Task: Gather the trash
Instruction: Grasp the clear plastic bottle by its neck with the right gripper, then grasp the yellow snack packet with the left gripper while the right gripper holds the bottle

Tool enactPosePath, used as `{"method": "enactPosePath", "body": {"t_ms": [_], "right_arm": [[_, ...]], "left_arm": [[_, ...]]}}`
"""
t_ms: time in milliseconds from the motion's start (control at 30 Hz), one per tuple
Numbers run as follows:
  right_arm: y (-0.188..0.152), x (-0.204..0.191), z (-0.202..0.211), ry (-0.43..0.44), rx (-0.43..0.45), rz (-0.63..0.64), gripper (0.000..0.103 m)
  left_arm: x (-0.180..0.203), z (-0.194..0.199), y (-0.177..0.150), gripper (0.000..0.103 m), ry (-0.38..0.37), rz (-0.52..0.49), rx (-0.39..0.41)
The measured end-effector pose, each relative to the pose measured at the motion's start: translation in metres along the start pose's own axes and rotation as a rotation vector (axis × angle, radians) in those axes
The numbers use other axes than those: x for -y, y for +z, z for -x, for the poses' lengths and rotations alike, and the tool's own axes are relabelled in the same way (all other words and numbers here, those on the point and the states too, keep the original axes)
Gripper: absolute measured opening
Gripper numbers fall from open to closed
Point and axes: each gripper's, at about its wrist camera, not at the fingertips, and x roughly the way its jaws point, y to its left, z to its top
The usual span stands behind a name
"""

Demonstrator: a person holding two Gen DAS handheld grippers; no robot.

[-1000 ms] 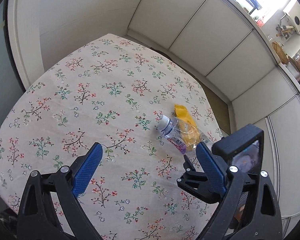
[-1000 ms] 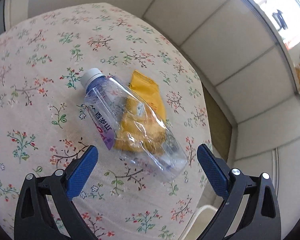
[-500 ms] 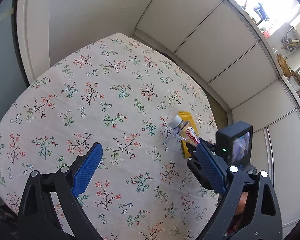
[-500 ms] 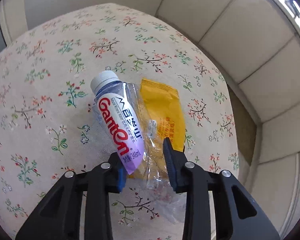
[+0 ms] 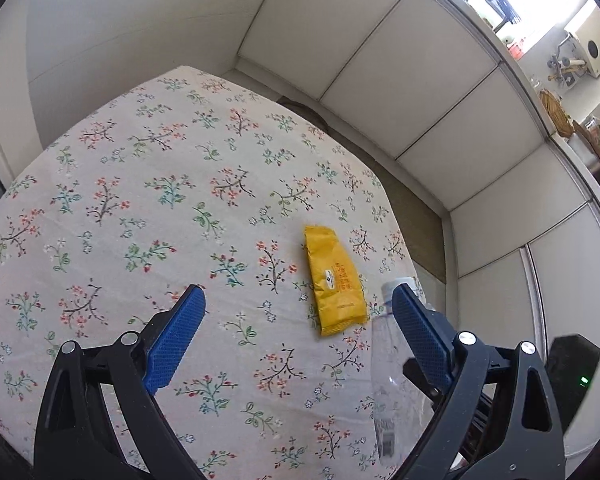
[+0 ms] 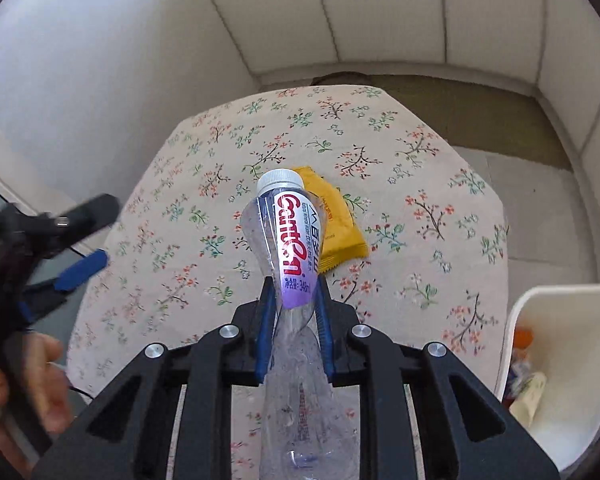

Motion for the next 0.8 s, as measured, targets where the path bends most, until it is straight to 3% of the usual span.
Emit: {"method": "enactPosePath", "body": {"t_ms": [233, 367, 433, 500, 567, 600, 700, 733, 800], "right_arm": [[-0.031, 0.040, 0.048, 0.093, 0.087, -0.228, 0.020], [-0.033, 0.061, 0.063, 0.105, 0.106, -0.264, 0.020], [-0.031, 0.068, 0.065, 0.118, 0.105, -0.277, 0.020], [-0.028, 0.072, 0.067, 0.124, 0.110, -0.281, 0.020], [-0.025, 0.072, 0.069, 0.134, 0.116, -0.285, 0.020], [-0.024, 0.072, 0.070, 0.136, 0.117, -0.286, 0.020], [-0.023, 0.076, 0.070, 0.138, 0.118, -0.299, 0.020], [-0.023, 0.078, 0.070, 0.137, 0.117, -0.302, 0.020], [-0.023, 0.078, 0.071, 0.132, 0.119, -0.302, 0.020]], "left_arm": [[0.023, -0.083, -0.012, 0.088, 0.053, -0.031, -0.132], [0.033, -0.134, -0.013, 0.069, 0.108, -0.091, -0.181], [0.036, -0.153, -0.012, 0.068, 0.127, -0.092, -0.201], [0.044, -0.160, -0.010, 0.068, 0.155, -0.121, -0.154], [0.053, -0.169, -0.008, 0.064, 0.143, -0.145, -0.165], [0.057, -0.171, -0.007, 0.061, 0.147, -0.162, -0.159], [0.060, -0.174, -0.005, 0.037, 0.135, -0.181, -0.166], [0.059, -0.173, -0.004, 0.020, 0.114, -0.179, -0.177], [0.054, -0.169, -0.005, 0.014, 0.061, -0.171, -0.202]]}}
